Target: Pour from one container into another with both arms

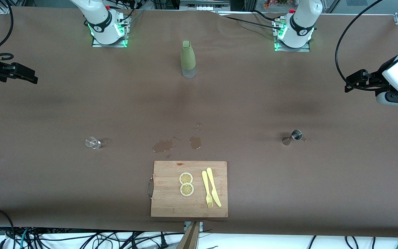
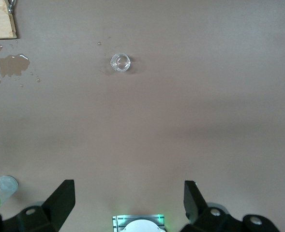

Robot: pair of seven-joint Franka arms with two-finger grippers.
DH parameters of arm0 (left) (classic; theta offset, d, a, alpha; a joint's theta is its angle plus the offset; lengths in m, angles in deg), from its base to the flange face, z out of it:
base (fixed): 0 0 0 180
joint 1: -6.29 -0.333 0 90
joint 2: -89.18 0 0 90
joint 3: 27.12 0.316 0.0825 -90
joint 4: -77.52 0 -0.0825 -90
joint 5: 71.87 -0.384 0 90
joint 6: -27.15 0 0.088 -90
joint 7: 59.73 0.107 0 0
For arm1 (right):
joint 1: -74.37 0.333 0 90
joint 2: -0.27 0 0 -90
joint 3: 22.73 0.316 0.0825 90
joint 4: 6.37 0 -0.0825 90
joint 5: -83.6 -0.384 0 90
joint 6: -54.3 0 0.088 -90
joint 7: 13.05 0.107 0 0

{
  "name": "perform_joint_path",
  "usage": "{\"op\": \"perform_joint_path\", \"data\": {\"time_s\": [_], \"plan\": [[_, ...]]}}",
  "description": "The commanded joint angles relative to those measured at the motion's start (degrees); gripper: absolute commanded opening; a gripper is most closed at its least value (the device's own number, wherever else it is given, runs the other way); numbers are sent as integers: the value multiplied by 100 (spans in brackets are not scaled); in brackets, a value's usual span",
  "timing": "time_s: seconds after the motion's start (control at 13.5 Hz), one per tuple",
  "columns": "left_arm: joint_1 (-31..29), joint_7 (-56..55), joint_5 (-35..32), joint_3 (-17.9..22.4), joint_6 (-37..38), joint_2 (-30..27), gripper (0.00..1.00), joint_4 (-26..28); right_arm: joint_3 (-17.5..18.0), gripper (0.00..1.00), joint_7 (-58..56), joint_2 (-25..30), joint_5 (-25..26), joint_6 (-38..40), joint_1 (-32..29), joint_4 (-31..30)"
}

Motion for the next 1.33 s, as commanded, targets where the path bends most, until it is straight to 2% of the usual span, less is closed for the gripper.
{"op": "perform_joint_path", "data": {"time_s": [0.0,1.26], "plan": [[-24,131,48,-11,-11,-95,100,97,-14,100,60,20,38,-24,-4,13],[-95,61,13,6,-1,-104,100,115,-84,100,60,11,30,-42,-4,22]]}}
